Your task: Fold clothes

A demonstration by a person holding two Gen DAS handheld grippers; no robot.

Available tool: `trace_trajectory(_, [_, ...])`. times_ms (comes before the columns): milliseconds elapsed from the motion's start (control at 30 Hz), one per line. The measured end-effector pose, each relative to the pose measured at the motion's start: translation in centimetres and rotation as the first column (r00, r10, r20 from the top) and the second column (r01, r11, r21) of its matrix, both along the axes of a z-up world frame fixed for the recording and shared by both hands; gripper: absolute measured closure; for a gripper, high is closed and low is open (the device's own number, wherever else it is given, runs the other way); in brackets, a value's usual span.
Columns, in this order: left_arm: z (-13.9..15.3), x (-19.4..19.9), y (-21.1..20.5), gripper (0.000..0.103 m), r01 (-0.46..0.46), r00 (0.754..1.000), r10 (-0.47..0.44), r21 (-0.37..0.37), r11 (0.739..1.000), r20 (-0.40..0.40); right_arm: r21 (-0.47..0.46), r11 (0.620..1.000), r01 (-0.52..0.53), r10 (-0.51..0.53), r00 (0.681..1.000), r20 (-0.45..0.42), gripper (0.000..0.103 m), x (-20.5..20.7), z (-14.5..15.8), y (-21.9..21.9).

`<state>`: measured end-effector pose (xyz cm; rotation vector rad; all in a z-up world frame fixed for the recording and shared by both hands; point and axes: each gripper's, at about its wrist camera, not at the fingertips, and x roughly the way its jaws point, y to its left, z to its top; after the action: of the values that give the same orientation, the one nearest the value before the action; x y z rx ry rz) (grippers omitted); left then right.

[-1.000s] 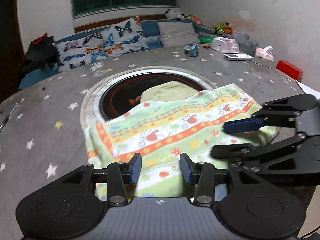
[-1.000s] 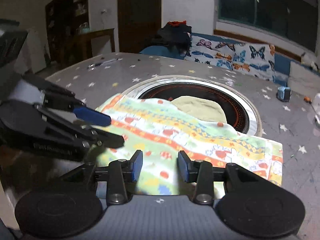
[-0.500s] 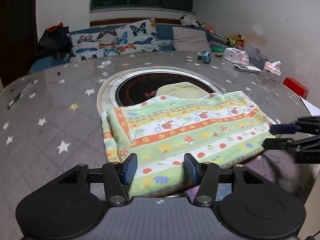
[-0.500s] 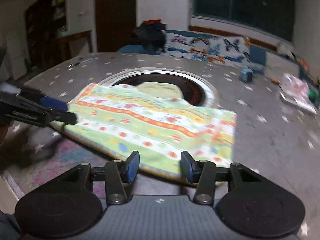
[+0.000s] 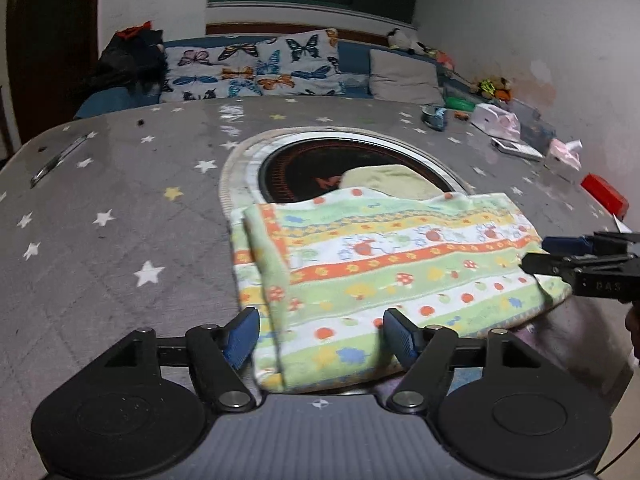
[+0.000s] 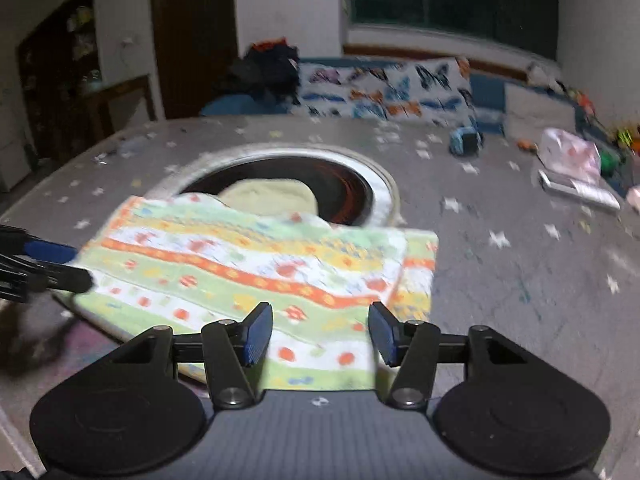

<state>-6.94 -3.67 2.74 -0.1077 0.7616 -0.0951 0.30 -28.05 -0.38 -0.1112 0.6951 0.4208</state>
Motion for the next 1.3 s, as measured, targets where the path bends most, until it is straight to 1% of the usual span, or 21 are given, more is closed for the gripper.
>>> trace_trajectory(67, [-0.1, 0.2, 0.7, 0.029, -0.021, 1.0, 0.02, -0.023, 1.0, -0.013, -0.004, 1.0, -0.003, 0.003, 1.0, 0.013, 0.045, -0.3, 0.3, 0.0])
trace_trajectory(100, [-0.1, 0.2, 1.0, 0.029, -0.029, 0.999, 0.029, -0.024, 0.999, -0.016, -0.009, 1.0, -0.011, 0.012, 1.0, 0.025, 0.043, -0.6, 0.6, 0.2])
trace_trajectory(167, [-0.2, 0.3, 1.3, 0.029, -0.048, 0.999, 0.047, -0.025, 0.999, -0.02, -0.021, 0.999, -0.037, 0.038, 0.998, 0.047, 0.043, -1.2, 1.2, 0.8])
trace_trajectory(300, [-0.3, 0.1, 2.0, 0.029, -0.086, 0.996, 0.085, -0.047, 0.995, -0.024, -0.029, 0.992, -0.12, 0.121, 0.99, 0.068, 0.042, -2.2, 2.1, 2.7])
trace_trajectory(433, [-0.5, -0.1, 2.8, 0.029, -0.116, 0.993, 0.116, -0.031, 0.993, -0.024, -0.035, 0.976, -0.215, 0.217, 0.973, 0.076, 0.041, -3.1, 2.8, 5.2])
trace_trajectory(533, [-0.4, -0.2, 3.5, 0.03, -0.135, 0.991, 0.134, -0.032, 0.99, -0.029, -0.062, 0.949, -0.309, 0.313, 0.947, 0.078, 0.039, -3.7, 3.0, 7.9])
trace_trajectory(600, [0.0, -0.3, 4.3, 0.03, -0.153, 0.988, 0.152, -0.054, 0.987, -0.024, -0.082, 0.927, -0.366, 0.372, 0.925, 0.077, 0.039, -4.2, 3.0, 9.7])
trace_trajectory(733, [1.1, -0.5, 5.8, 0.029, -0.179, 0.984, 0.178, -0.103, 0.978, -0.016, -0.144, 0.867, -0.477, 0.491, 0.868, 0.082, 0.039, -5.5, 2.7, 13.4])
trace_trajectory(800, [1.6, -0.4, 6.3, 0.027, -0.188, 0.982, 0.188, -0.12, 0.975, -0.015, -0.178, 0.837, -0.518, 0.538, 0.839, 0.086, 0.039, -6.1, 2.4, 15.0])
trace_trajectory(867, [1.9, -0.3, 6.5, 0.019, -0.195, 0.981, 0.195, -0.131, 0.972, -0.018, -0.222, 0.802, -0.555, 0.584, 0.807, 0.091, 0.039, -6.8, 1.9, 16.8])
trace_trajectory(967, [2.1, 0.0, 6.5, 0.015, -0.198, 0.98, 0.197, -0.146, 0.969, -0.021, -0.263, 0.764, -0.589, 0.626, 0.775, 0.084, 0.044, -7.3, 1.2, 18.9])
trace_trajectory(1067, [2.0, 0.4, 6.4, 0.01, -0.196, 0.981, 0.194, -0.186, 0.963, -0.033, -0.292, 0.742, -0.603, 0.642, 0.764, 0.056, 0.053, -7.2, 0.3, 20.4])
trace_trajectory(1100, [1.9, 0.5, 6.5, 0.01, -0.201, 0.979, 0.197, -0.204, 0.958, -0.041, -0.305, 0.737, -0.603, 0.645, 0.763, 0.047, 0.061, -7.1, 0.0, 20.7])
trace_trajectory(1167, [1.6, 0.8, 6.7, 0.009, -0.22, 0.975, 0.211, -0.244, 0.945, -0.064, -0.33, 0.734, -0.594, 0.641, 0.766, 0.047, 0.068, -7.0, -0.6, 21.1])
trace_trajectory(1200, [1.4, 1.0, 6.8, 0.009, -0.229, 0.973, 0.216, -0.263, 0.937, -0.076, -0.329, 0.739, -0.588, 0.635, 0.771, 0.047, 0.074, -6.8, -0.6, 21.0])
trace_trajectory(1233, [1.2, 1.2, 6.7, 0.009, -0.237, 0.971, 0.221, -0.278, 0.931, -0.089, -0.323, 0.745, -0.583, 0.628, 0.777, 0.045, 0.078, -6.7, -0.6, 21.0])
trace_trajectory(1267, [1.0, 1.4, 6.7, 0.009, -0.246, 0.969, 0.225, -0.293, 0.924, -0.103, -0.306, 0.755, -0.58, 0.619, 0.784, 0.04, 0.079, -6.4, -0.5, 20.8])
trace_trajectory(1300, [0.8, 1.5, 6.7, 0.009, -0.254, 0.967, 0.229, -0.308, 0.917, -0.116, -0.283, 0.765, -0.578, 0.611, 0.791, 0.035, 0.084, -6.1, -0.4, 20.6])
